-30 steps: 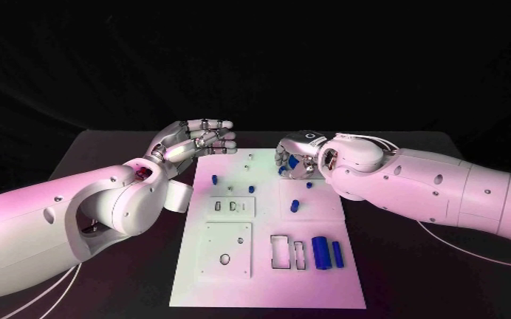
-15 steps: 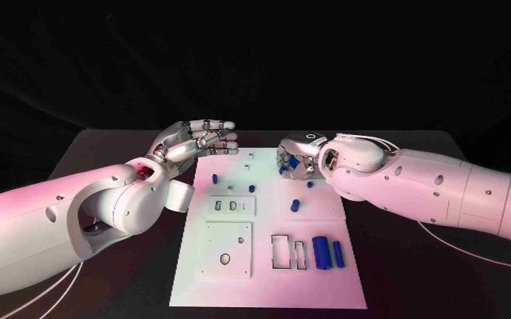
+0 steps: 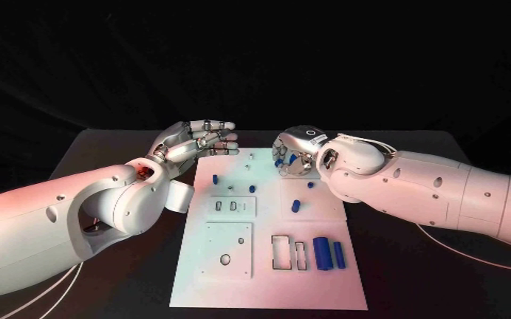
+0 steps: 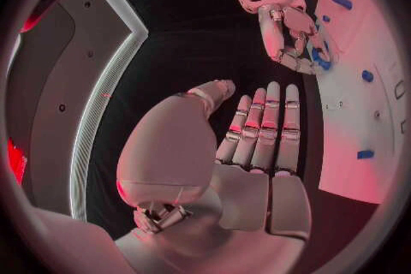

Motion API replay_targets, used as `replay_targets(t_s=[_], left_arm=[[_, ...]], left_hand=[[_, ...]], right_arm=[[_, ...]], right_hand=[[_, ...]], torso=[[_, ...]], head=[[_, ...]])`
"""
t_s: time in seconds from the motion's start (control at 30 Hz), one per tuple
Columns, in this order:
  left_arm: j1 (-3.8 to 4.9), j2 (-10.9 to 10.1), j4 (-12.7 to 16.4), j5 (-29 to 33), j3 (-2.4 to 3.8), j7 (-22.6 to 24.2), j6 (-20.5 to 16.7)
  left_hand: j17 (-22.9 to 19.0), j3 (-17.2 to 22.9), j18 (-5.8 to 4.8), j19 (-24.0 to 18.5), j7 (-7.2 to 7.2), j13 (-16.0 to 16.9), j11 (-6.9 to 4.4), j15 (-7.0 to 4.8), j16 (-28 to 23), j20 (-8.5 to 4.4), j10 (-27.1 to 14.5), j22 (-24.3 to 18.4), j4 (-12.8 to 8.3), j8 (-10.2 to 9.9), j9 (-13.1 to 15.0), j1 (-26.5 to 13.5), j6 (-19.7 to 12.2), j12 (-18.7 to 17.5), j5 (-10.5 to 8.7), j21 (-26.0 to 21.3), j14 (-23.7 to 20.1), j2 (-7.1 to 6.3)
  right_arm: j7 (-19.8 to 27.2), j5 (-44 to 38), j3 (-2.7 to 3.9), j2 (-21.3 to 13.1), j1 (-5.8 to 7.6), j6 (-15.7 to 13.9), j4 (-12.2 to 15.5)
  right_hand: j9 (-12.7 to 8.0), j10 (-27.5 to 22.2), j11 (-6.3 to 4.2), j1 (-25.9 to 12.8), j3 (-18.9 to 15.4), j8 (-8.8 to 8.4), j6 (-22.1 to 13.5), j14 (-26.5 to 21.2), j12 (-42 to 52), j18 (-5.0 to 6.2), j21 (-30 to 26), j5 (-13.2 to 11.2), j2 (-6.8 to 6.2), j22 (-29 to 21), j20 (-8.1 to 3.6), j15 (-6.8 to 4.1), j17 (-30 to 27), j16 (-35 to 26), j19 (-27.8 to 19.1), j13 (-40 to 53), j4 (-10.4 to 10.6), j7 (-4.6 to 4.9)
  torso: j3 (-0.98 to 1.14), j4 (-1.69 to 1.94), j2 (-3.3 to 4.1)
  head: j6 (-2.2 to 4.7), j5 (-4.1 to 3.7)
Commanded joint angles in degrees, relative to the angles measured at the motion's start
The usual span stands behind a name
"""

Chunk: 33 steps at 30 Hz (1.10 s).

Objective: Assemble the parts on the task board

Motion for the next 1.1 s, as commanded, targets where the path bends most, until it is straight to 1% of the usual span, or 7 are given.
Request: replay_targets(t_s=[0.03, 0.2, 0.4, 0.53, 0.73, 0.9, 1.1], left_arm=[[0.16, 0.04, -0.38, 0.11, 0.05, 0.84, 0.87], [0.48, 0.05, -1.14, 0.11, 0.05, 0.95, 0.83], [0.64, 0.12, -1.35, 0.11, 0.05, 1.03, 0.89], [0.74, 0.18, -1.41, 0.11, 0.05, 1.03, 0.93], [0.9, 0.2, -1.42, 0.11, 0.06, 1.05, 0.94], [1.1, 0.23, -1.43, 0.11, 0.06, 1.09, 0.99], [1.44, 0.2, -1.59, 0.11, 0.06, 1.08, 1.01]], left_hand=[[0.05, 0.43, 0.85, 0.31, 2.09, -0.01, 0.1, 0.21, 0.4, -0.1, 0.3, -0.09, 0.06, 0.31, 0.09, -0.47, -0.45, 0.19, -0.22, 0.19, 0.12, 0.02], [0.06, 0.52, 0.86, 0.31, 2.09, -0.01, 0.09, 0.21, 0.41, -0.11, 0.3, -0.09, 0.01, 0.34, 0.1, -0.52, -0.47, 0.2, -0.2, 0.19, 0.13, 0.05], [0.06, 0.52, 0.86, 0.31, 2.09, -0.01, 0.09, 0.21, 0.41, -0.11, 0.3, -0.09, 0.01, 0.34, 0.1, -0.52, -0.47, 0.2, -0.2, 0.19, 0.13, 0.05], [0.06, 0.52, 0.86, 0.31, 2.09, -0.01, 0.09, 0.21, 0.41, -0.11, 0.3, -0.09, 0.01, 0.34, 0.1, -0.52, -0.47, 0.2, -0.2, 0.19, 0.13, 0.05], [0.09, 0.71, 0.86, 0.3, 2.1, -0.01, 0.1, 0.21, 0.43, -0.1, 0.28, -0.1, -0.09, 0.39, 0.12, -0.69, -0.56, 0.19, -0.19, 0.19, 0.11, 0.07], [0.1, 0.77, 0.85, 0.29, 2.11, -0.02, 0.11, 0.22, 0.43, -0.1, 0.27, -0.1, -0.11, 0.4, 0.13, -0.77, -0.6, 0.19, -0.19, 0.19, 0.1, 0.08], [0.1, 0.77, 0.85, 0.29, 2.11, -0.02, 0.11, 0.22, 0.43, -0.1, 0.27, -0.1, -0.11, 0.4, 0.13, -0.77, -0.6, 0.19, -0.19, 0.19, 0.1, 0.08]], right_arm=[[-1.37, -0.65, 0.1, 1.13, 0.02, -4.4, -0.43], [-1.83, 0.17, 0.17, 3.98, 0.06, -7.42, -3.23], [-1.61, 1.1, 0.2, 6.42, 0.07, -8.46, -5.63], [-1.23, 1.62, 0.21, 7.75, 0.06, -8.25, -6.85], [-0.95, 1.98, 0.21, 9.27, -0.03, -7.11, -8.24], [-0.8, 2.5, 0.21, 9.99, -0.32, -6.03, -9.15], [-0.81, 2.74, 0.21, 10.67, -0.61, -5.07, -9.56]], right_hand=[[2.45, 1.35, -1.28, 1.61, 0.55, 0.17, -0.43, 2.25, -0.18, -0.55, 0.32, 0.06, 1.29, 0.05, -0.39, -0.35, -0.14, 0.27, -0.23, 0.86, 0.08, 0.21], [2.99, 1.14, -1.16, 1.45, 1.29, 0.15, -0.92, 2.22, -0.47, -0.56, 0.4, 0.75, 0.96, 0.23, -0.3, -0.27, -0.17, 0.35, -0.37, 1.04, -0.04, 0.34], [3.27, 0.98, -1.07, 1.31, 1.74, 0.1, -1.2, 2.21, -0.67, -0.55, 0.44, 1.15, 0.81, 0.31, -0.22, -0.22, -0.2, 0.4, -0.46, 1.13, -0.08, 0.43], [3.4, 0.79, -0.99, 1.17, 1.93, 0.04, -1.41, 2.19, -0.83, -0.56, 0.48, 1.22, 0.68, 0.39, -0.16, -0.19, -0.23, 0.42, -0.49, 1.16, -0.08, 0.48], [3.57, 0.49, -0.86, 0.98, 2.27, -0.1, -1.77, 2.14, -1.09, -0.54, 0.44, 1.22, 0.57, 0.37, -0.06, -0.08, -0.4, 0.38, -0.62, 1.19, -0.06, 0.59], [3.62, 0.41, -0.83, 0.92, 2.37, -0.14, -1.87, 2.14, -1.16, -0.52, 0.37, 1.23, 0.55, 0.28, -0.02, -0.07, -0.4, 0.4, -0.7, 1.2, -0.05, 0.62], [3.64, 0.39, -0.82, 0.91, 2.4, -0.15, -1.9, 2.14, -1.18, -0.53, 0.39, 1.24, 0.54, 0.32, 0.0, -0.07, -0.35, 0.43, -0.69, 1.2, -0.06, 0.63]], torso=[[0.03, -0.02, 0.13], [-0.08, 0.06, 0.15], [-0.06, 0.08, 0.28], [-0.04, 0.1, 0.31], [-0.07, 0.3, 0.45], [-0.24, 0.58, 0.7], [-0.33, 0.66, 0.87]], head=[[0.02, 0.3], [0.1, 0.22], [0.19, 0.08], [0.18, 0.03], [0.16, 0.06], [0.23, -0.22], [0.04, -0.14]])
